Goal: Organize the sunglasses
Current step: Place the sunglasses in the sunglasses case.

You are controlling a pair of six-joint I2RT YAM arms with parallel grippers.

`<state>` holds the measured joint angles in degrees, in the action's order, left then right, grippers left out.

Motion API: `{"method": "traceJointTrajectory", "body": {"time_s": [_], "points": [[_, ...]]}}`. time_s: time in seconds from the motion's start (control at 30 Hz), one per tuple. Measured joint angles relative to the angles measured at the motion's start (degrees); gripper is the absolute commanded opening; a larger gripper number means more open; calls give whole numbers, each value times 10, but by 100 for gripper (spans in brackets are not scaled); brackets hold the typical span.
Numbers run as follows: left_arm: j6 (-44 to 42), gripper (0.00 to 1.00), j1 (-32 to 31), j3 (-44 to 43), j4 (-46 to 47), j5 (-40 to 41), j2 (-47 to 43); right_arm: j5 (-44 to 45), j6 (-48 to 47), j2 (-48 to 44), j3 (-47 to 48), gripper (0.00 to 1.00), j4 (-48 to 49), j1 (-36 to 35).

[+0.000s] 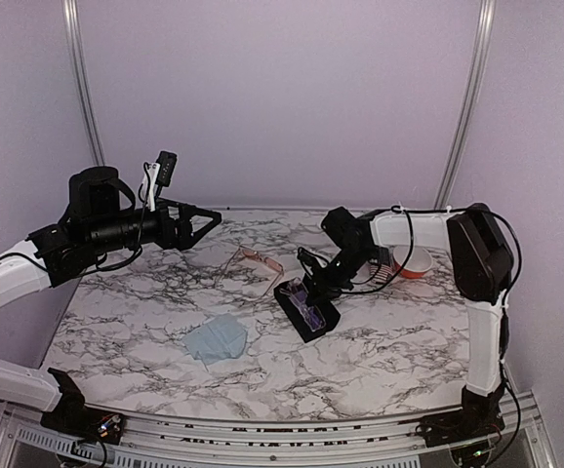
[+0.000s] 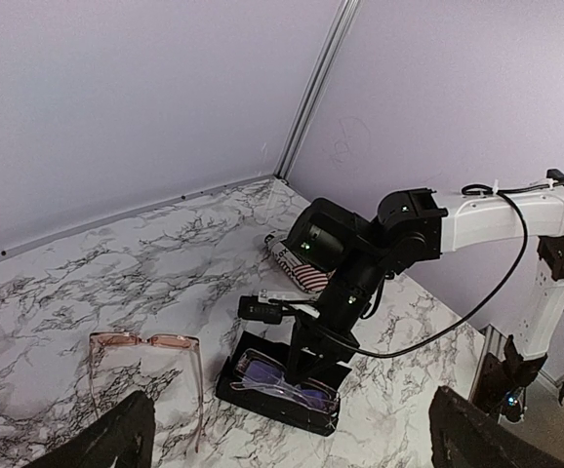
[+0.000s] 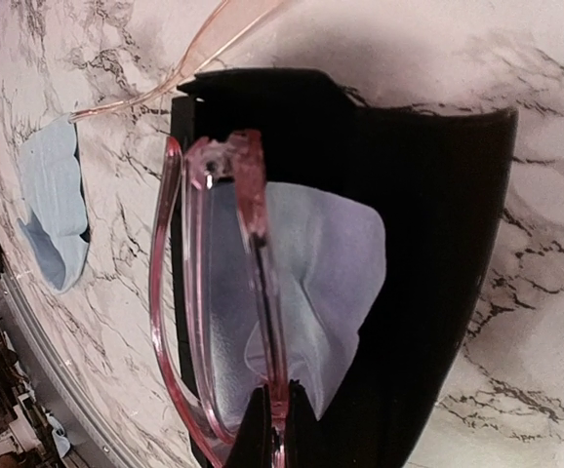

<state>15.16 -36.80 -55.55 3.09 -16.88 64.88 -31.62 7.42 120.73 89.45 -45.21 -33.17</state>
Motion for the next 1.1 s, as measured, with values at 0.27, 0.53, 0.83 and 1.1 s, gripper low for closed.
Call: {"method": "traceJointTrajectory", "body": {"time_s": [0.27,0.53,0.83,1.1], "points": [[0,99,0,0,0,0,0,3,5,-29,-19,0,18,0],[0,99,0,0,0,0,0,42,12,-44,-20,0,16,0],[-1,99,0,0,0,0,0,75,31,-44,-20,0,14,0],[-2,99,0,0,0,0,-1,81,36,-29,-17,0,14,-5]]}}
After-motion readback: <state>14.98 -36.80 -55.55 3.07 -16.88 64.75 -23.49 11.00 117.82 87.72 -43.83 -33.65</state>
